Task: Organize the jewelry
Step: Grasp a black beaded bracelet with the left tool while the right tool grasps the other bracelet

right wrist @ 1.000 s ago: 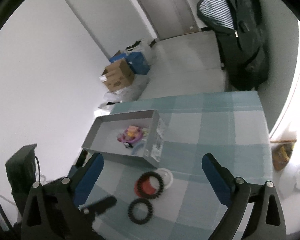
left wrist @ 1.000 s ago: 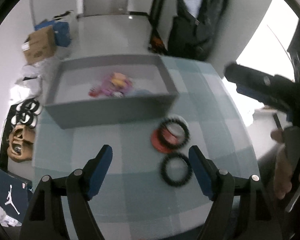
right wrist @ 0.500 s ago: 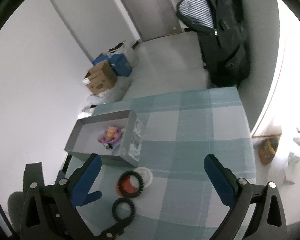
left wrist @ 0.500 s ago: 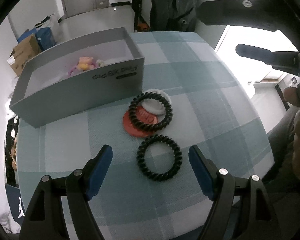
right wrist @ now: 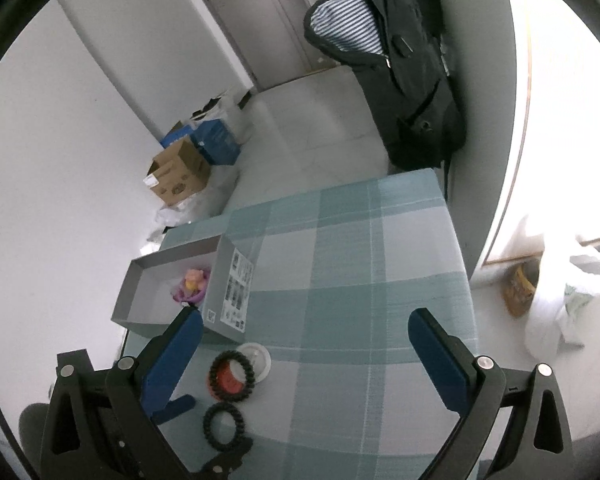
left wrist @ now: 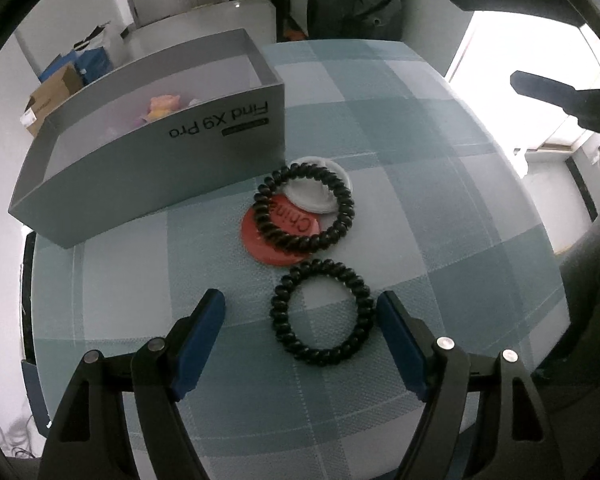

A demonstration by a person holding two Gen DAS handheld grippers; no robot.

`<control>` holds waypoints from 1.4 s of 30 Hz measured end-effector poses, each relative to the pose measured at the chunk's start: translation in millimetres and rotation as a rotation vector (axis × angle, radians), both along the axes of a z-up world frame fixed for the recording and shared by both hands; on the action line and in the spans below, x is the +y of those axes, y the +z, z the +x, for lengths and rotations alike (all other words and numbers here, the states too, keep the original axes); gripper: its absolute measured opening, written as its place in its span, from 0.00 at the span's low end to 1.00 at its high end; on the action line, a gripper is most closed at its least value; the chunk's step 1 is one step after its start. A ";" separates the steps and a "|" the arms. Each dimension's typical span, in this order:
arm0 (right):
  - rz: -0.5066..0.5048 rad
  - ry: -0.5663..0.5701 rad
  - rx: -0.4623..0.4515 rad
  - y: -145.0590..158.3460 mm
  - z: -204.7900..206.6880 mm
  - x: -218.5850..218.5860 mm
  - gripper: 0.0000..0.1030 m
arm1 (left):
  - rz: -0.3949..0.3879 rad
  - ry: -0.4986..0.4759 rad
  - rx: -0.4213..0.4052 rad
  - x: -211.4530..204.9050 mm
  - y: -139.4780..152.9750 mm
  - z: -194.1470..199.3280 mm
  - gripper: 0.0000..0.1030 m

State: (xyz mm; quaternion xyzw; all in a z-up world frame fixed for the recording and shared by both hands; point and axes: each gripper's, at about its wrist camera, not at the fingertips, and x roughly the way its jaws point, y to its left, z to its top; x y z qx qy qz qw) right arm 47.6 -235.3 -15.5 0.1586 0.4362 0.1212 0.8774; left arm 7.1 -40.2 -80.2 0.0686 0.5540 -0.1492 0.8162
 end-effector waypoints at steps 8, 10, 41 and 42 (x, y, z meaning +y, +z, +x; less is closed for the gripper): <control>0.009 -0.011 0.006 -2.4 0.2 -2.1 1.00 | -0.095 0.028 0.048 20.6 6.6 4.5 0.36; 0.013 -0.015 0.012 -4.5 0.3 -2.3 1.00 | -0.110 0.026 0.058 22.6 8.2 3.0 0.34; -0.008 0.246 0.204 -64.3 4.2 75.8 0.43 | -0.383 0.219 -0.030 101.8 64.8 23.0 0.32; -0.018 0.252 0.207 -65.9 3.8 78.8 0.39 | -0.385 0.220 -0.032 102.7 65.1 23.5 0.32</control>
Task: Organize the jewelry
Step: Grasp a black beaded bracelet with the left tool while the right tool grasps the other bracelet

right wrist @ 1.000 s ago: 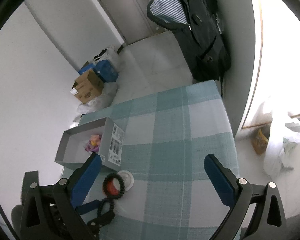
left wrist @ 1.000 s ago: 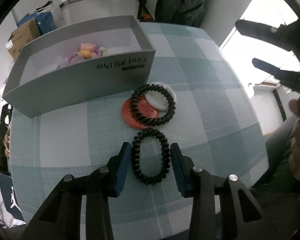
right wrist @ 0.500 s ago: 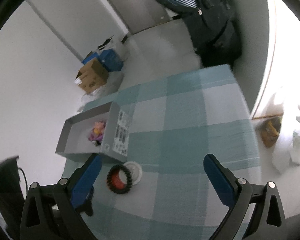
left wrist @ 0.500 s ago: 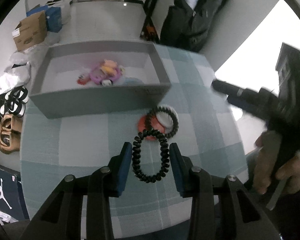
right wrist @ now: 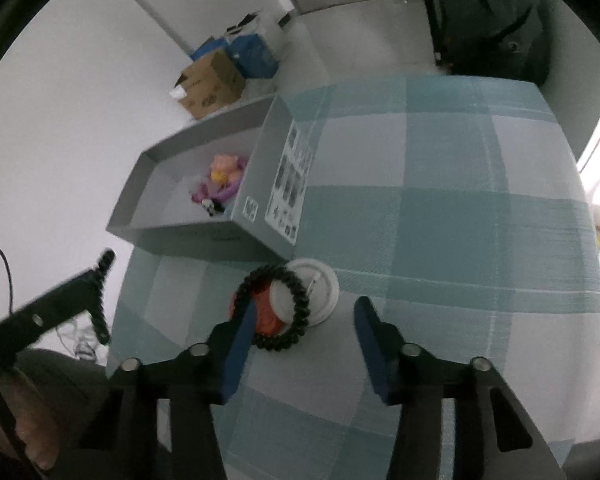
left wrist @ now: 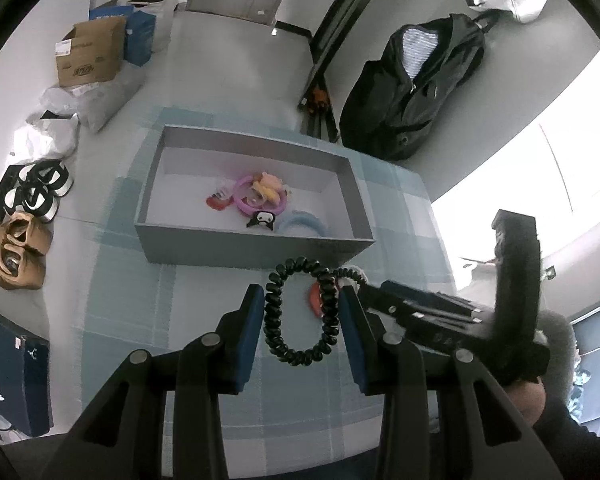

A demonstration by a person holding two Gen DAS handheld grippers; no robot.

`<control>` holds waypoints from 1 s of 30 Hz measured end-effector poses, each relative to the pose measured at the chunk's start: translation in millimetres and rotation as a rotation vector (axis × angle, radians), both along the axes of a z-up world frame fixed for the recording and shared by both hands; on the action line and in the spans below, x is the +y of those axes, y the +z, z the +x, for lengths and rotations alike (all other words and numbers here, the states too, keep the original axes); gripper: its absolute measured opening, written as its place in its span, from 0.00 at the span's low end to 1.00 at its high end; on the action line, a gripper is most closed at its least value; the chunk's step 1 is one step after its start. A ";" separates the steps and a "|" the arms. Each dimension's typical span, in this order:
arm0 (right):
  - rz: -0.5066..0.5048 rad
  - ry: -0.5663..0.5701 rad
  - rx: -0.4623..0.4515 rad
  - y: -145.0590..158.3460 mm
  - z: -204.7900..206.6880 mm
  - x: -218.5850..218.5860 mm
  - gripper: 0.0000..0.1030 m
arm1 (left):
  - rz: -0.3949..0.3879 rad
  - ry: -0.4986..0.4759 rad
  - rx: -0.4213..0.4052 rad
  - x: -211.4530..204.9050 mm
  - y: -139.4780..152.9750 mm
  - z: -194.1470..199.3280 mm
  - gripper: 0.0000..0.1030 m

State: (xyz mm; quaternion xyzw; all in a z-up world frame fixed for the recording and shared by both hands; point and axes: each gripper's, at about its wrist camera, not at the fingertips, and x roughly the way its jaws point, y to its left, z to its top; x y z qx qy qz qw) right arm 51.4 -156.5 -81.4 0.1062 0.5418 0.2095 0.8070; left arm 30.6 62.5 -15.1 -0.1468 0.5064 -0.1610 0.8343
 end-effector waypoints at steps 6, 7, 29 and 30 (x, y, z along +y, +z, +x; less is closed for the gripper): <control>-0.069 0.026 -0.021 -2.7 -0.8 12.8 0.23 | -0.007 0.007 0.008 8.5 -2.4 1.9 0.32; -0.086 0.025 -0.028 -2.3 -1.3 13.6 0.19 | -0.009 0.010 0.011 10.2 -2.1 2.2 0.32; -0.002 -0.005 -0.095 24.9 -1.9 -1.7 0.08 | -0.001 0.028 0.023 11.9 -4.8 3.2 0.32; 0.005 -0.007 -0.100 27.2 -2.4 -2.1 0.08 | 0.000 0.027 0.019 11.6 -4.4 3.2 0.32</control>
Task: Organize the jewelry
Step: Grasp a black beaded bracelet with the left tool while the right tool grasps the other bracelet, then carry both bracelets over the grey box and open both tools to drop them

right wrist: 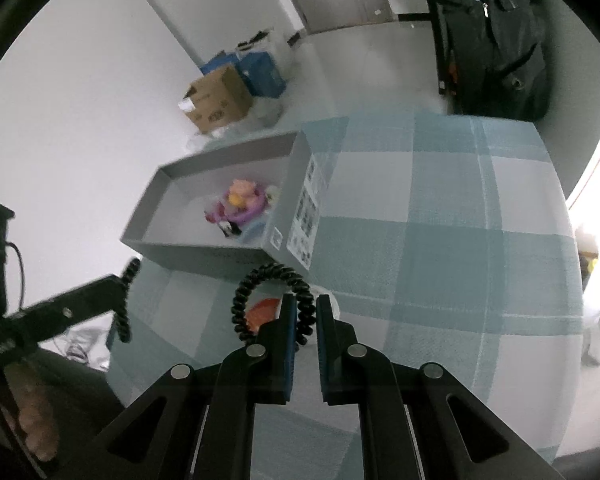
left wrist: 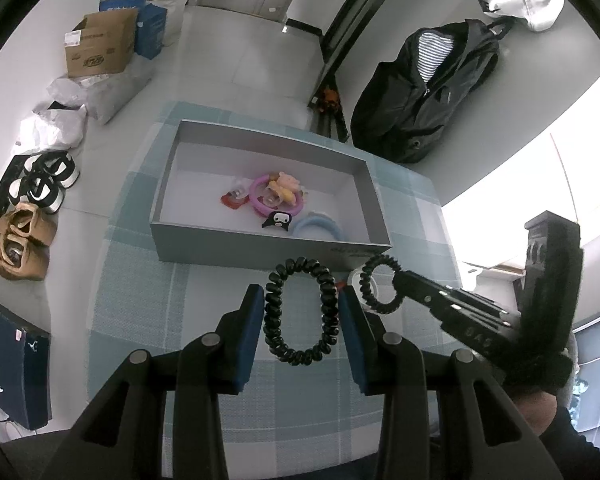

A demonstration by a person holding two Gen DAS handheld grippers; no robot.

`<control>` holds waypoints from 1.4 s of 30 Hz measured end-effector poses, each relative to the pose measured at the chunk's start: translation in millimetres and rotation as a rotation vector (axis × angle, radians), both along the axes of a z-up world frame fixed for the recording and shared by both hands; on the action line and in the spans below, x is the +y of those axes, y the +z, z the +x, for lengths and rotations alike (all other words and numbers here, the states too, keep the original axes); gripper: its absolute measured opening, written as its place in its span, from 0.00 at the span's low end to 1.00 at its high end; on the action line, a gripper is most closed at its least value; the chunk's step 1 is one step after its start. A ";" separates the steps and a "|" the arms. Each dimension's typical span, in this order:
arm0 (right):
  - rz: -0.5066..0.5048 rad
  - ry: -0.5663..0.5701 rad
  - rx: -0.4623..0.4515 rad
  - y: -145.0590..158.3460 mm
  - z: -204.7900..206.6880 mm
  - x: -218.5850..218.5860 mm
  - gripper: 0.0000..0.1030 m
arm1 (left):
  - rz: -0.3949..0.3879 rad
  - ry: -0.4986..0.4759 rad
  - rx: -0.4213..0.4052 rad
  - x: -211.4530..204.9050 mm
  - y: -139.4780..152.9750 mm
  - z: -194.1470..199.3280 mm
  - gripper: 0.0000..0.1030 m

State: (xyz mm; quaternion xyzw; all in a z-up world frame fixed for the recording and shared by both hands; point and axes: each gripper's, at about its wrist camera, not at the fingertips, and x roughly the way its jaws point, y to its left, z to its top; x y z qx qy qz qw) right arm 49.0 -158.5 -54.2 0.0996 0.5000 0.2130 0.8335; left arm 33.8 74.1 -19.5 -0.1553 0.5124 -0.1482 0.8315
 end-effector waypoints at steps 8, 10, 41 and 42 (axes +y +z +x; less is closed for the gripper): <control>0.060 -0.014 -0.036 13.7 -0.9 -1.6 0.08 | 0.006 0.007 -0.015 -1.7 0.4 1.6 0.32; 0.077 -0.019 -0.046 17.6 -0.8 -2.9 0.08 | 0.010 0.006 -0.020 -3.1 1.1 3.1 0.32; 0.290 0.003 -0.077 37.1 66.4 22.9 0.08 | 0.003 0.076 -0.090 -1.6 -1.2 57.1 0.32; 0.291 0.009 -0.070 35.0 69.0 24.3 0.08 | 0.003 0.080 -0.081 -0.5 -3.4 59.0 0.32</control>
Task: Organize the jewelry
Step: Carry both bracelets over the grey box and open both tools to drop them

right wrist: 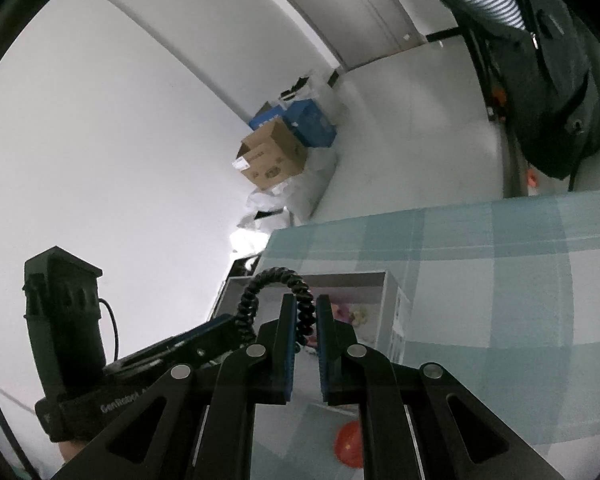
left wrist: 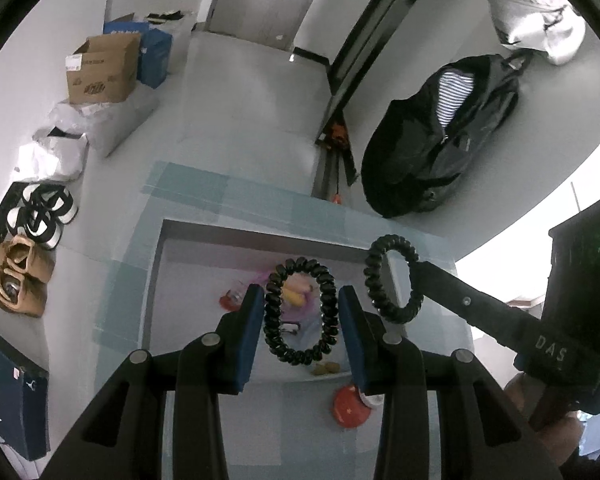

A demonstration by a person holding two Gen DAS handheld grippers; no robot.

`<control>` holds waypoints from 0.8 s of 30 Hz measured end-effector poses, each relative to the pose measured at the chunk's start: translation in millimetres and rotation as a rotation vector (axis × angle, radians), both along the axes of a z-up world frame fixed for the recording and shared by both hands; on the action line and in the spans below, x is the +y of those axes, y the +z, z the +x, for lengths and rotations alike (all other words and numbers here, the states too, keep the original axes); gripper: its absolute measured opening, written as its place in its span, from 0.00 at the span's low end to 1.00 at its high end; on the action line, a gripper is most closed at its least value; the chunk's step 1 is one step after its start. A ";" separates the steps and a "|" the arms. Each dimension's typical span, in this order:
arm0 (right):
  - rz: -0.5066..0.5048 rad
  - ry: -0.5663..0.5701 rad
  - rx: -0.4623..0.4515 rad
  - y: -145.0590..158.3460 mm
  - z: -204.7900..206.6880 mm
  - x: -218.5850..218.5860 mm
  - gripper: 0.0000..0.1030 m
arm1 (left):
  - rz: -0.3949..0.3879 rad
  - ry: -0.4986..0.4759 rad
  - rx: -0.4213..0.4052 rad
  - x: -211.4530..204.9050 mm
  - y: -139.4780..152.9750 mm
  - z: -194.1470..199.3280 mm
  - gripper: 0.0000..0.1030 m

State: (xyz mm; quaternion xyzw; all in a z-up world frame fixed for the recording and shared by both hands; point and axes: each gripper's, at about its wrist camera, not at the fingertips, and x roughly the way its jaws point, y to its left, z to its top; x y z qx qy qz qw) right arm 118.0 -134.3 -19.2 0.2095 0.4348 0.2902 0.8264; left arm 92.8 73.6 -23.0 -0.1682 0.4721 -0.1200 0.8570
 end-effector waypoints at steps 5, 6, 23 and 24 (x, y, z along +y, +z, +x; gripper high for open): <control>-0.004 0.013 0.017 -7.5 8.5 1.9 0.08 | 0.010 0.010 0.010 1.7 -9.1 8.6 0.32; -0.006 0.014 0.020 -8.6 10.4 2.3 0.08 | 0.012 0.011 0.015 1.6 -10.8 10.1 0.32; -0.038 0.031 0.033 -10.5 18.5 10.0 0.08 | -0.018 0.016 0.018 -0.3 -14.5 17.9 0.32; -0.040 0.031 0.033 -10.3 18.4 10.4 0.08 | -0.019 0.018 0.009 -0.4 -13.4 17.3 0.32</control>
